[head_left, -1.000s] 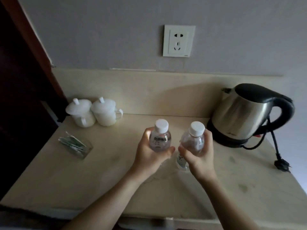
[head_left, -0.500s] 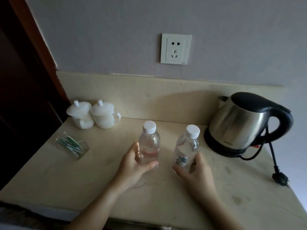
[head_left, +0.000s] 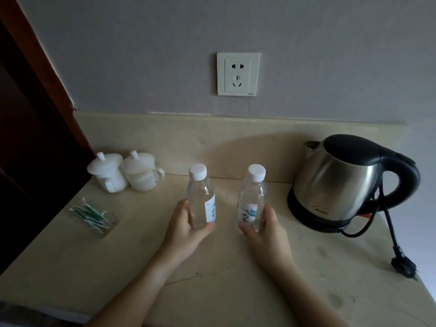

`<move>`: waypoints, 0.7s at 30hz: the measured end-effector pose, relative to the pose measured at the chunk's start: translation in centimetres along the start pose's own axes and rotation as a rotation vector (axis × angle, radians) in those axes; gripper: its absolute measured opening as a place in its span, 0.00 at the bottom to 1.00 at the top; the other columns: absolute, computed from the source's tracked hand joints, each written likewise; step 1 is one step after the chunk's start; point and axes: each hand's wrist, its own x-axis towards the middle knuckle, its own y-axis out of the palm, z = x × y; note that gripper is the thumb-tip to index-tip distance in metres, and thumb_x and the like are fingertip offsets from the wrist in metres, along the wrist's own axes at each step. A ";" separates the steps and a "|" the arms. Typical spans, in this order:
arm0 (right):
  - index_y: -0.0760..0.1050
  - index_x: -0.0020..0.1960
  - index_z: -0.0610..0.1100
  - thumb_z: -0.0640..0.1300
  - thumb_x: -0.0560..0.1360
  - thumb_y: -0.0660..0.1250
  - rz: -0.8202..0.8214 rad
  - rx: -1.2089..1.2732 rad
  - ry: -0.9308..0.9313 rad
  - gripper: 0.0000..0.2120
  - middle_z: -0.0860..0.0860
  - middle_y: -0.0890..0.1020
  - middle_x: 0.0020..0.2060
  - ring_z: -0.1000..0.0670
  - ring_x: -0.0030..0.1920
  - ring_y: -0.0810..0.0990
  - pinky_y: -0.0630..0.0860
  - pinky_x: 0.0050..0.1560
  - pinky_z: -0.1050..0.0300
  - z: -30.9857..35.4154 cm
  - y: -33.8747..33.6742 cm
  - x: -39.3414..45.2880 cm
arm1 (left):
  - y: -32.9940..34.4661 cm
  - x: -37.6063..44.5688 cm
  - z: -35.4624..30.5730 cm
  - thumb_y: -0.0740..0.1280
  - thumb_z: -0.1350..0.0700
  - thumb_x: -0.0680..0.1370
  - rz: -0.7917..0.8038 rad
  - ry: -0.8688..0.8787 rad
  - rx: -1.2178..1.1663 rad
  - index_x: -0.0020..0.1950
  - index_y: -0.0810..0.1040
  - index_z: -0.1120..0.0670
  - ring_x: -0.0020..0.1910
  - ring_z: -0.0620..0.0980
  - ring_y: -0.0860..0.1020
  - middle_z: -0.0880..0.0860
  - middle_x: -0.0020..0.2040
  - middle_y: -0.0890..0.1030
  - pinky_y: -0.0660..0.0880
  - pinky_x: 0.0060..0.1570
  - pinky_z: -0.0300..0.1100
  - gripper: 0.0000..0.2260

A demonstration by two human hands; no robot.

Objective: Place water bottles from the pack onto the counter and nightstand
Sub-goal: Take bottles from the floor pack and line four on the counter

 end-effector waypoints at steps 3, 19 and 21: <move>0.73 0.57 0.53 0.52 0.70 0.74 -0.032 -0.004 -0.043 0.18 0.58 0.78 0.48 0.57 0.49 0.78 0.76 0.47 0.56 0.1 0.3 1.6 | 1.3 1.6 -0.6 0.75 0.47 0.63 -0.069 0.047 0.095 0.47 0.73 0.44 0.52 0.51 0.77 0.51 0.49 0.76 0.78 0.47 0.46 0.17; 0.71 0.60 0.58 0.59 0.71 0.69 -0.072 -0.066 -0.082 0.19 0.60 0.80 0.49 0.51 0.52 0.79 0.77 0.54 0.47 0.3 2.4 9.3 | 4.6 9.8 -0.2 0.81 0.61 0.67 -0.073 0.042 -0.083 0.59 0.78 0.47 0.51 0.43 0.84 0.46 0.52 0.86 0.79 0.51 0.37 0.25; 0.73 0.60 0.57 0.56 0.72 0.70 -0.084 -0.061 -0.107 0.18 0.56 0.79 0.52 0.50 0.53 0.78 0.76 0.56 0.44 0.2 2.6 10.0 | 4.8 10.3 -0.1 0.81 0.61 0.68 -0.074 0.040 -0.103 0.61 0.78 0.49 0.52 0.43 0.84 0.46 0.52 0.86 0.79 0.52 0.37 0.25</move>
